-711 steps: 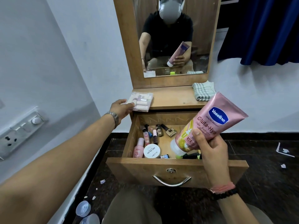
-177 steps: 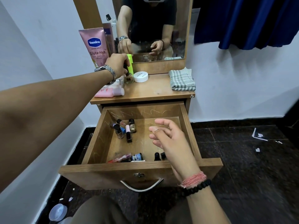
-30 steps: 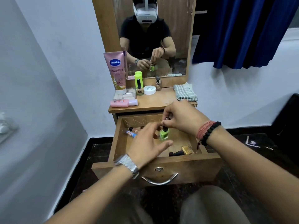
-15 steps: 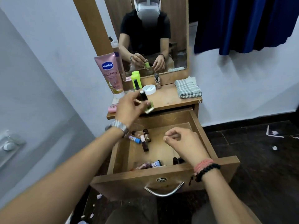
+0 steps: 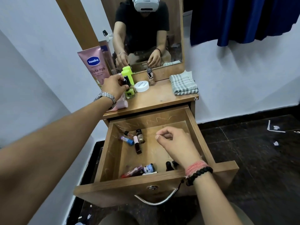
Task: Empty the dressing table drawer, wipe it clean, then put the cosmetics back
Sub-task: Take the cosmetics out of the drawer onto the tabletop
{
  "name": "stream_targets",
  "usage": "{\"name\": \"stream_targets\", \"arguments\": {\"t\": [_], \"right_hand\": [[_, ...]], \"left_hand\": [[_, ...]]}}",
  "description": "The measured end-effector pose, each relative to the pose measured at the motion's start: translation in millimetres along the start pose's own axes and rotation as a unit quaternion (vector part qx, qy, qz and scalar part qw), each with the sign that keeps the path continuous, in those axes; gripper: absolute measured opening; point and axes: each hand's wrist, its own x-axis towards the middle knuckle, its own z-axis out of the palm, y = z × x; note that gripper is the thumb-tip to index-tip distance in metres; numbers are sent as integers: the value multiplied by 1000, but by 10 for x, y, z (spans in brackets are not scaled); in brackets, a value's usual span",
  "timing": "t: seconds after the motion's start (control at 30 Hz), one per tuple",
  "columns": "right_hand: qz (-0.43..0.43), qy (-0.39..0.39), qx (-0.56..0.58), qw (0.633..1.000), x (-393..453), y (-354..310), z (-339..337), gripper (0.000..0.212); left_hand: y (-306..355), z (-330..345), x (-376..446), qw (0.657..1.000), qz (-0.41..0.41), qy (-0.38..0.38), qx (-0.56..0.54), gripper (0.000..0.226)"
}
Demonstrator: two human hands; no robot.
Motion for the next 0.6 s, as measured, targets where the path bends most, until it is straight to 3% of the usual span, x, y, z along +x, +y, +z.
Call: {"name": "stream_targets", "arguments": {"t": [0.6], "right_hand": [[-13, 0, -6, 1000, -18, -13, 3, 7]], "left_hand": [[-11, 119, 26, 996, -45, 38, -65, 37]]}}
